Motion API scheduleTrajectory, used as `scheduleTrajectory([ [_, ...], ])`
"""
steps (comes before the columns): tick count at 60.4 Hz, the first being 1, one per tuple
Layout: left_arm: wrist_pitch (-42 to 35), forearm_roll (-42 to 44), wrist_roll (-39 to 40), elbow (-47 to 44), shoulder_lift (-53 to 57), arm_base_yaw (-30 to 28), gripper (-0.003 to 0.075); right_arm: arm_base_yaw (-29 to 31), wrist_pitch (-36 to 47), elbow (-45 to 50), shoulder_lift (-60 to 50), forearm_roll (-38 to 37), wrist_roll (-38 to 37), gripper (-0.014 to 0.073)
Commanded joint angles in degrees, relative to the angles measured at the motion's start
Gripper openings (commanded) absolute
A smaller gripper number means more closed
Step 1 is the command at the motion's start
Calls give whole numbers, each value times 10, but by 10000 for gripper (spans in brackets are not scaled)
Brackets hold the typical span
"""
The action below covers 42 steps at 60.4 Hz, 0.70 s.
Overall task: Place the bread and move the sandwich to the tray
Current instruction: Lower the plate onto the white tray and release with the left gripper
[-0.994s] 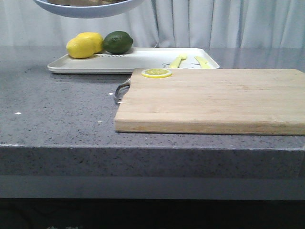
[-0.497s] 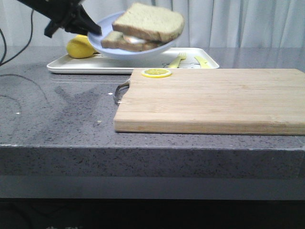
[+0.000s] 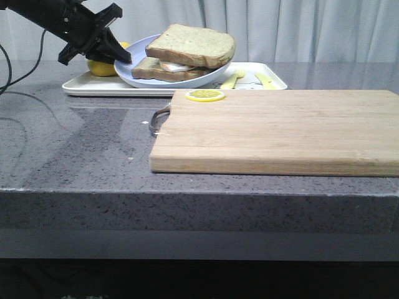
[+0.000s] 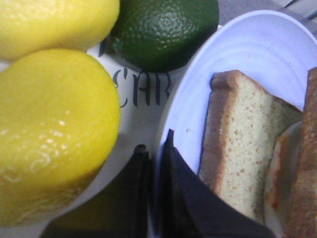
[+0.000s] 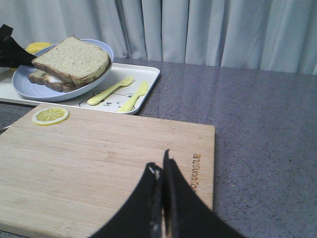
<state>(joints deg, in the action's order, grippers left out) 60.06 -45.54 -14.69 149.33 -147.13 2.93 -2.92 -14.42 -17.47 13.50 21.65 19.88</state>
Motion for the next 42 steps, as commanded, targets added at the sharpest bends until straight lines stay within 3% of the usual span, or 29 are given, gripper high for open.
scheduleTrajectory([
  [1,-16,-40,8,22,46,2,17,3,43,-16,5,8,1,-76],
  [13,-11,-40,8,22,46,2,188,3,43,-16,5,8,1,-76],
  [19,-4,-39,8,22,46,0,232,3,43,-16,5,8,1,-76],
  [32,12,-42,21,31,48,-20,256,3,43,-16,5,8,1,-76],
  [42,59,-90,22,103,48,-51,208,3,43,-16,5,8,1,-76],
])
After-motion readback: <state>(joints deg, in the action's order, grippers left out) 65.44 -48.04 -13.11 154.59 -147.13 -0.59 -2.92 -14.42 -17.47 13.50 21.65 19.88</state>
